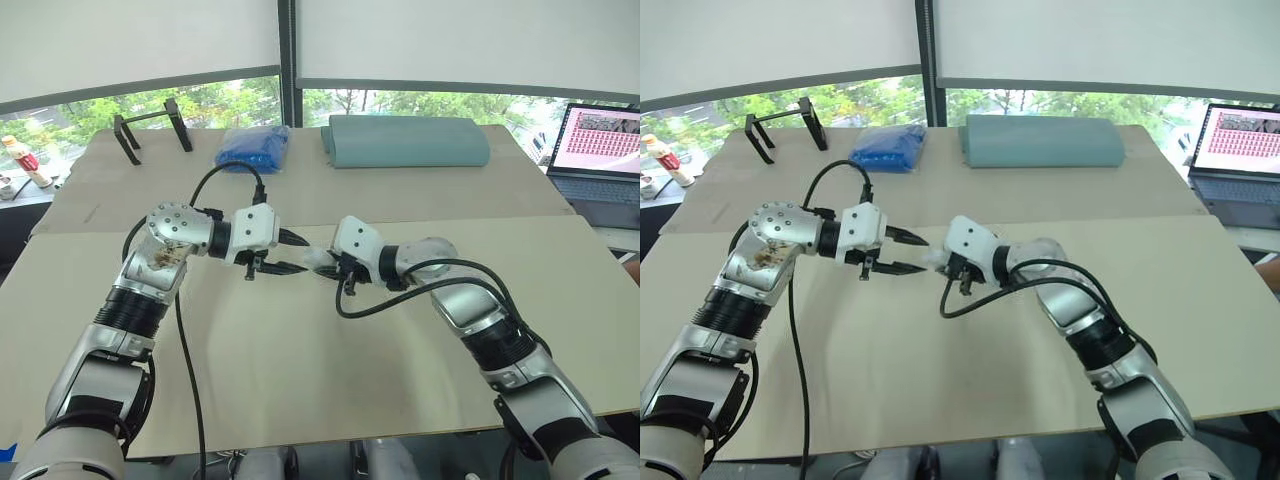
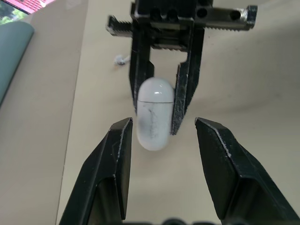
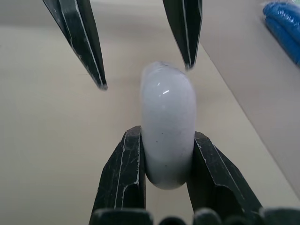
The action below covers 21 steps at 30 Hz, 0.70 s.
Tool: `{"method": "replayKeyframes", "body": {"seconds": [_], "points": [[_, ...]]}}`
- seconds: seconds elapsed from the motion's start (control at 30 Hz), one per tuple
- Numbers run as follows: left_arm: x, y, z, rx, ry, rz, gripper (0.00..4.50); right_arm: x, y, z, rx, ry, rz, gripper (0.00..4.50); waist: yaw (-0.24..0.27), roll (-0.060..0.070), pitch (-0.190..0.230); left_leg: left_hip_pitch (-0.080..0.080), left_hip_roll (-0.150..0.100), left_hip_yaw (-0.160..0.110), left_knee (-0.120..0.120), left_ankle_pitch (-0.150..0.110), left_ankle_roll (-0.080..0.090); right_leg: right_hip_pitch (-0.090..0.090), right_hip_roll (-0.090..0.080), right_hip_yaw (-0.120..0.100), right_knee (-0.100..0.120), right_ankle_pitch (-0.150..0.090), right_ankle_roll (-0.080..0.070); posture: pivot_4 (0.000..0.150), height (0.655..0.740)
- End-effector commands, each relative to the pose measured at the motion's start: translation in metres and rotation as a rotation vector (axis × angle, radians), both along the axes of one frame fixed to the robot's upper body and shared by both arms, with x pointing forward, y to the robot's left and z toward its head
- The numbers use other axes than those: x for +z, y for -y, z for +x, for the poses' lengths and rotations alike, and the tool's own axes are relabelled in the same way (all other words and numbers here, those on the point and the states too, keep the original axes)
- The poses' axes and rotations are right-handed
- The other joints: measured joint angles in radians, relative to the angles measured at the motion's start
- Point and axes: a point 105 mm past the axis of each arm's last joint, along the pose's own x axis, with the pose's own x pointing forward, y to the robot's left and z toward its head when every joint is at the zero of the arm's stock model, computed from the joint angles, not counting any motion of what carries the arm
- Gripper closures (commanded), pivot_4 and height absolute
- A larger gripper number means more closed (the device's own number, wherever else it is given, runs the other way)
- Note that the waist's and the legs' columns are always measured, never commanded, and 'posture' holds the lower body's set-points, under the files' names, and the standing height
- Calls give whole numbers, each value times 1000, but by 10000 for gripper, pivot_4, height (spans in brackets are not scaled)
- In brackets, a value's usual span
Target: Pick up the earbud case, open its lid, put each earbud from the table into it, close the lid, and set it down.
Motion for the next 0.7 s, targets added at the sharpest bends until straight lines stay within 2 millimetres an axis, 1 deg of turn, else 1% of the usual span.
{"method": "replayKeyframes", "body": {"seconds": [0.03, 0.17, 0.23, 0.33, 0.57, 0.63, 0.67, 0.7], "points": [[13, 4, 3, -17, 54, -9, 22427, 20, -8, -6, 51, 111, -11, 37157, 2, 0, 0, 0, 0, 0, 0, 0, 0, 0, 0, 0, 0, 0, 0, 1500, 7400], [12, 7, 5, -25, 59, -7, 22427, 21, -8, -7, 57, 127, -29, 37157, 1, 0, 0, 0, 0, 0, 1, 0, 0, 0, 0, 0, 0, 0, 0, 1500, 7400], [10, 8, 4, -40, 62, 10, 28050, 22, -9, -8, 58, 132, -27, 37157, 1, 0, 0, 0, 0, 0, 1, 0, 0, 0, 0, 0, 0, 0, 0, 1500, 7400], [12, 10, 3, -53, 47, -13, 39791, 24, -9, -8, 57, 137, -23, 37157, 1, 0, 0, -1, 0, 0, 1, 0, 0, 0, 0, 0, 0, 0, 0, 1500, 7400], [10, 10, 4, -41, 40, -9, 39705, 28, -8, -7, 45, 139, -2, 37157, 1, 0, 0, -1, 0, 0, 2, 0, 0, 0, 0, 0, 1, 0, 0, 1500, 7400], [9, 8, 6, -24, 30, -8, 39705, 31, -4, -4, 28, 140, 13, 26792, 1, 0, 0, -1, 0, 0, 2, 0, 0, 0, 0, 0, 1, 0, 0, 1500, 7400], [9, 5, 7, -12, 18, -11, 39705, 32, 0, -3, 17, 137, 17, 23834, 1, 0, 0, -1, 0, 0, 2, 0, 0, 0, 0, 0, 1, 0, 0, 1500, 7400], [9, 3, 8, 2, 0, -23, 39705, 33, 5, -2, 4, 135, 25, 19969, 2, 0, 0, -1, 0, 0, 2, 0, 0, 0, 0, 0, 1, 0, 0, 1500, 7400]]}}
